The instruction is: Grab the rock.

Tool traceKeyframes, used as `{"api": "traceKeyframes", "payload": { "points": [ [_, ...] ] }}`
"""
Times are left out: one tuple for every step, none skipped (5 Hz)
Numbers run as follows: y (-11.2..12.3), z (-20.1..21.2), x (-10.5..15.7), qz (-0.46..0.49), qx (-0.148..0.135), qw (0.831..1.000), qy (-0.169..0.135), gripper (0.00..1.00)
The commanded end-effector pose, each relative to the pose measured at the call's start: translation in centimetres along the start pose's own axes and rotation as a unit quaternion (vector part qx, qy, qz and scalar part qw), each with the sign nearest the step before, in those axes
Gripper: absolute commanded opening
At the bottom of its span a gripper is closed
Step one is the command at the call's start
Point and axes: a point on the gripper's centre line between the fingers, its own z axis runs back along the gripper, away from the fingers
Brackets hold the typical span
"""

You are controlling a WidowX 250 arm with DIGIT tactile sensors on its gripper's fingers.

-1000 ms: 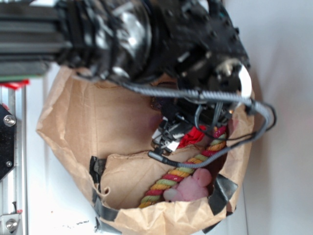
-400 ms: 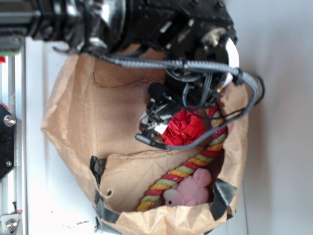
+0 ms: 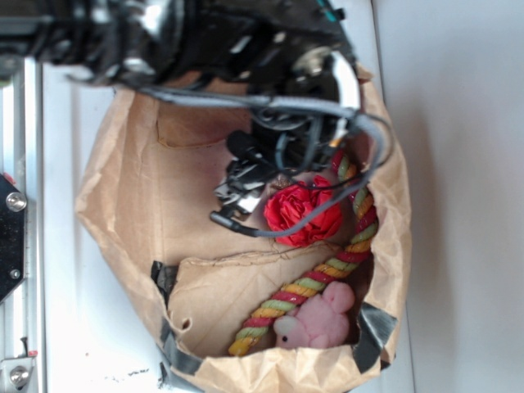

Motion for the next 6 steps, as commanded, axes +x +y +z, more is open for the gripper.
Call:
{"api": "traceKeyframes", "payload": {
  "points": [
    [0.4, 1.6, 1.2, -0.007, 0.055, 0.998, -0.032, 1.00],
    [-0.1, 1.2, 1.2, -0.011, 0.052, 0.998, -0.029, 1.00],
    [-0.8, 0.5, 1.3, -0.014, 0.058, 0.998, -0.025, 1.00],
    [-1.3, -0.1, 1.5, -0.012, 0.063, 0.998, -0.023, 1.00],
    [-1.8, -0.4, 2.0, -0.007, 0.063, 0.998, -0.024, 1.00],
    [-2.1, -0.8, 2.8, 0.001, 0.064, 0.998, -0.025, 1.00]
  ]
}}
